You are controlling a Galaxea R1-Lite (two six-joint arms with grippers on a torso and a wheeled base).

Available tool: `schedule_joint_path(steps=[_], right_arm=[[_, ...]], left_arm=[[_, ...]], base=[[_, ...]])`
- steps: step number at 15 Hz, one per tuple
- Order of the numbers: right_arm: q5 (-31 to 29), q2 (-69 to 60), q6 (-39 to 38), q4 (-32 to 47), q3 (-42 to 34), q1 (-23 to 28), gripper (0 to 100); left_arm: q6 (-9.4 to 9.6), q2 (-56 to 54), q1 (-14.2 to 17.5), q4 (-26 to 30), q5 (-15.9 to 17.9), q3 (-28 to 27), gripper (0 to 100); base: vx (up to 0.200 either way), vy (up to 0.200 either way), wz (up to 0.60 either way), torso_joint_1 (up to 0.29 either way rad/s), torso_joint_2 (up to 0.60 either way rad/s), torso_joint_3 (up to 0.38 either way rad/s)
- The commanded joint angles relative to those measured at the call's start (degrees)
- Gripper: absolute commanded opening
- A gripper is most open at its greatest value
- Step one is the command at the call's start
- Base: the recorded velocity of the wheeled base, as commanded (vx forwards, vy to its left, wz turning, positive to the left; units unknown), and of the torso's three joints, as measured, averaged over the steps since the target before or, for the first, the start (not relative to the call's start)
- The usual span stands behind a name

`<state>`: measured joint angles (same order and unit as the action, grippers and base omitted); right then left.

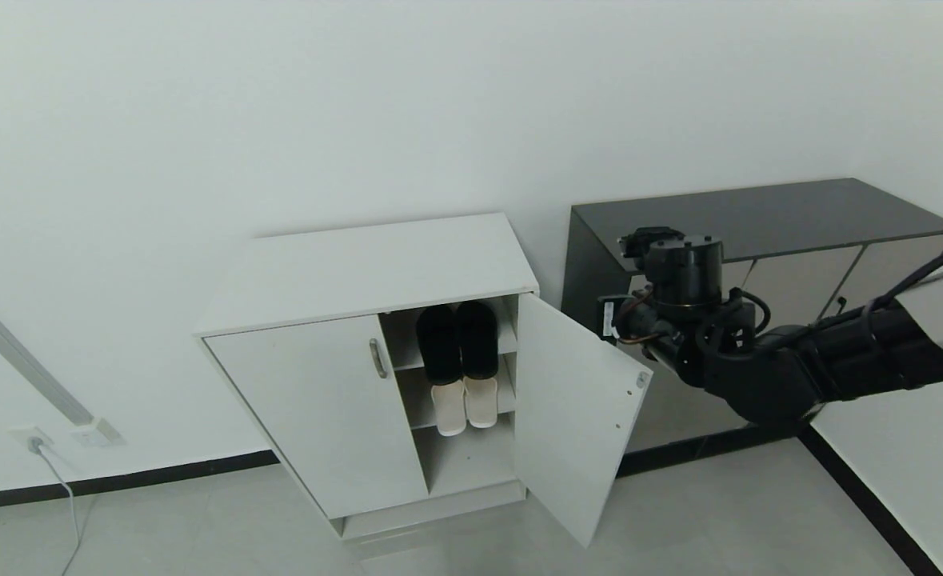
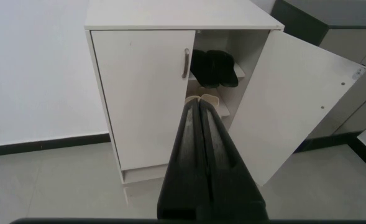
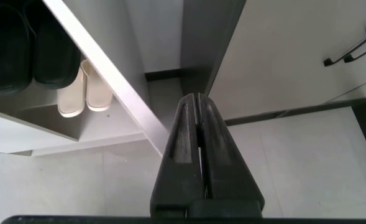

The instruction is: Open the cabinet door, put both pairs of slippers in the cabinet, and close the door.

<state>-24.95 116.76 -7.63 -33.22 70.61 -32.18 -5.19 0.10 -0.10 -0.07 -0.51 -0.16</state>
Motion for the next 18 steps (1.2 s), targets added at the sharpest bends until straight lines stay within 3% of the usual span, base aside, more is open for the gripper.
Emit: schedule_joint_path(steps=[1, 18], right_arm=[[0.61, 4.35, -0.19, 0.52, 3.75, 1.69, 0], [2.72, 15.07, -0.45, 0.26, 8.05, 6.26, 0]], left_arm=[[0.01, -0.01, -0.08, -0.01, -0.02, -0.02, 0], [-0.34, -0.01, 0.01, -0.01, -0.19, -0.02, 0]], base=[[0.0, 0.0, 0.0, 0.0, 0.0, 0.0], [0.0, 0.0, 0.0, 0.0, 0.0, 0.0]])
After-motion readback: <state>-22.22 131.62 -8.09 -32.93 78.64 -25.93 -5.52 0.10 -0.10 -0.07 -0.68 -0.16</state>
